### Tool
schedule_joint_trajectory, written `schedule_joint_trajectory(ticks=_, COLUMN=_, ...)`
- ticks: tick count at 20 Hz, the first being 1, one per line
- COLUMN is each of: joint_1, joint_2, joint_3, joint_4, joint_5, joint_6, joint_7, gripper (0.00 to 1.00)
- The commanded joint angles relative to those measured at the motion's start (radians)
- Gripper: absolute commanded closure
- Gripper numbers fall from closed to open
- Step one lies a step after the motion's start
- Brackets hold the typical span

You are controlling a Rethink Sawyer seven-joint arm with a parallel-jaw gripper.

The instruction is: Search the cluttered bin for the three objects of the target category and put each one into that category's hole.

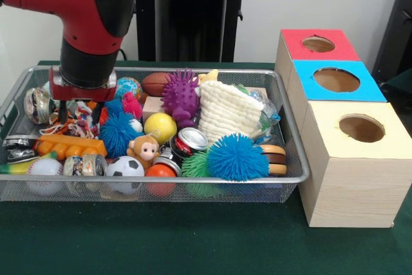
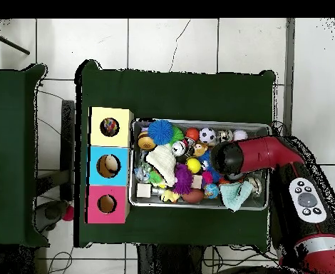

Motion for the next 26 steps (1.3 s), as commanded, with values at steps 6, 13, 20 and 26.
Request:
schedule_joint_trajectory(ticks=6, joint_1=-0.031, joint_2=0.057, joint_3=0.053, joint_4=0.033, joint_5=-0.056, joint_6=-0.056, joint_7=-0.234, gripper=0.0)
schedule_joint_trajectory(ticks=13, joint_1=-0.049, joint_2=0.062, joint_3=0.069, joint_4=0.072, joint_5=-0.006, joint_6=-0.078, joint_7=-0.172, gripper=0.0)
schedule_joint_trajectory(ticks=20, joint_1=-0.103, joint_2=0.065, joint_3=0.12, joint_4=0.122, joint_5=0.091, joint_6=-0.137, joint_7=-0.103, gripper=0.0)
schedule_joint_trajectory(ticks=26, joint_1=-0.112, joint_2=0.063, joint_3=0.122, joint_4=0.14, joint_5=0.113, joint_6=-0.172, joint_7=-0.064, gripper=0.0)
